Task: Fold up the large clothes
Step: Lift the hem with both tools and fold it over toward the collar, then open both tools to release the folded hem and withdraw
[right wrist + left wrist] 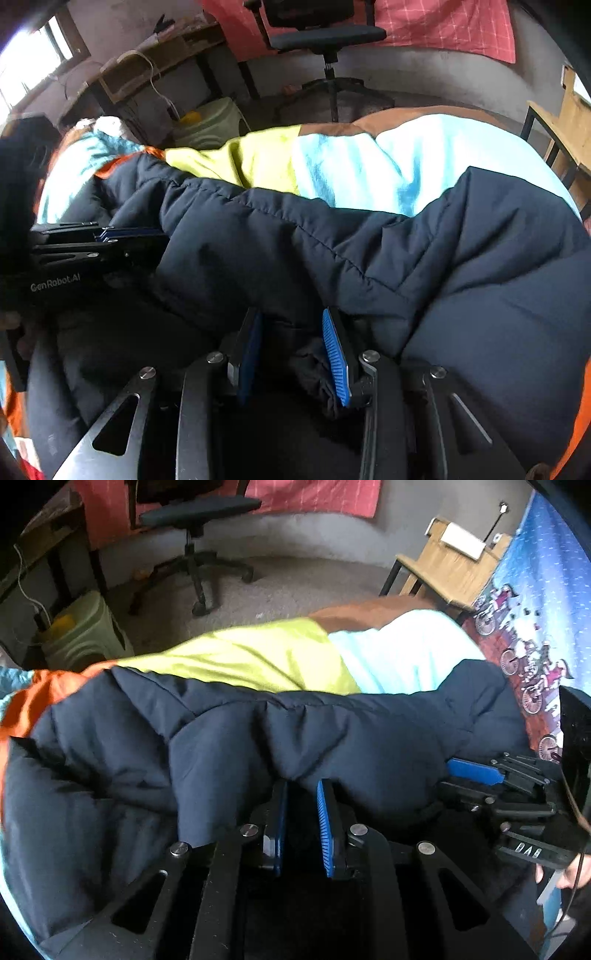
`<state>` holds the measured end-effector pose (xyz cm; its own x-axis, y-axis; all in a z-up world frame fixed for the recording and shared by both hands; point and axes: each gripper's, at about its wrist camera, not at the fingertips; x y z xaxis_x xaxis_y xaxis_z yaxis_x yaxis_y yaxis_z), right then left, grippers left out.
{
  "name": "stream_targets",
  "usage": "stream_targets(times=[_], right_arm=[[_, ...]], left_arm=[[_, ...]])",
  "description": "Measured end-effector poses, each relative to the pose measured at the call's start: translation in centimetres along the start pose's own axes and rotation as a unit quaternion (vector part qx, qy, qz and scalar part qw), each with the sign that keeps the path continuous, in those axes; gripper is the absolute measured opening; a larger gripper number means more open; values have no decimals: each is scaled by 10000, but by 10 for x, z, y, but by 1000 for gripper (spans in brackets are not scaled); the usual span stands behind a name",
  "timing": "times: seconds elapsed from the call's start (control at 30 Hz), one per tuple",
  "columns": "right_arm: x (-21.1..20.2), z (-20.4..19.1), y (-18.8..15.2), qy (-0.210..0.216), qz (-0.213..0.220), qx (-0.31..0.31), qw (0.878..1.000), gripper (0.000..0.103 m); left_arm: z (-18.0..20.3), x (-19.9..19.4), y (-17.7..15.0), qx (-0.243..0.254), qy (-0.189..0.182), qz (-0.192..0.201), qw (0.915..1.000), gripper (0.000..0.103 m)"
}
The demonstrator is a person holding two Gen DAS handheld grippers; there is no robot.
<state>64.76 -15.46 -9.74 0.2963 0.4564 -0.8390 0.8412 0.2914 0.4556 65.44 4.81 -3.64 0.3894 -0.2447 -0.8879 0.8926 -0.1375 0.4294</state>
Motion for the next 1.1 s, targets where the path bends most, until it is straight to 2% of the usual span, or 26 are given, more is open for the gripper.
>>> stream_targets(times=[0.1,0.27,0.3,0.4,0.47,0.63,0.8,0.83,0.9,0.93,0.97,1.1], right_arm=[[-21,1,-10,-6,134,-84,9999,32],[-22,3,-18,29,92,-184,9998,32],[-18,5,-18,58,57,-140,9999,31],[-8,8,-16,105,-23,-77,9999,31],[-1,8,-14,76,-46,-31,10000,31],[-4,3,-15,-41,60,-58,10000,31],[-30,4,-24,-12,323,140,9994,33],[-36,4,-26,-36,381,173,9991,34],[-48,3,-32,-110,463,229,9986,44],[-53,3,-34,-157,509,243,9983,45],[-59,3,-36,-198,564,251,9979,46],[-80,-1,-43,-366,728,315,9962,61]], left_arm=[[-6,-10,-6,-74,-101,127,9998,16],[-20,-8,-11,-555,-333,120,9978,16],[-20,-7,-11,-658,-363,110,9971,15],[-30,3,-7,-917,-262,-42,9954,4],[-33,8,-6,-1072,-252,-89,9939,4],[-24,-6,-11,-798,-132,45,9967,4],[-9,-25,-18,-679,4,223,9974,5],[-6,-29,-20,-659,44,283,9974,7],[-1,-32,-23,-674,104,356,9970,10],[1,-36,-25,-704,114,402,9966,15],[2,-40,-28,-732,123,455,9962,23],[8,-61,-37,-783,59,759,9940,50]])
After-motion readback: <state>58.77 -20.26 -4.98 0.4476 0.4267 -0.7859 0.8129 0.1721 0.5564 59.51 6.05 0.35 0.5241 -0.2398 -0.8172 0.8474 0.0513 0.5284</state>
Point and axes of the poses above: each gripper's, at about its wrist camera, not at the fingertips, and x roughly the way its jaws point, z to its right, y to its top, and after that the axes turned 1 degree about -z, right-handed
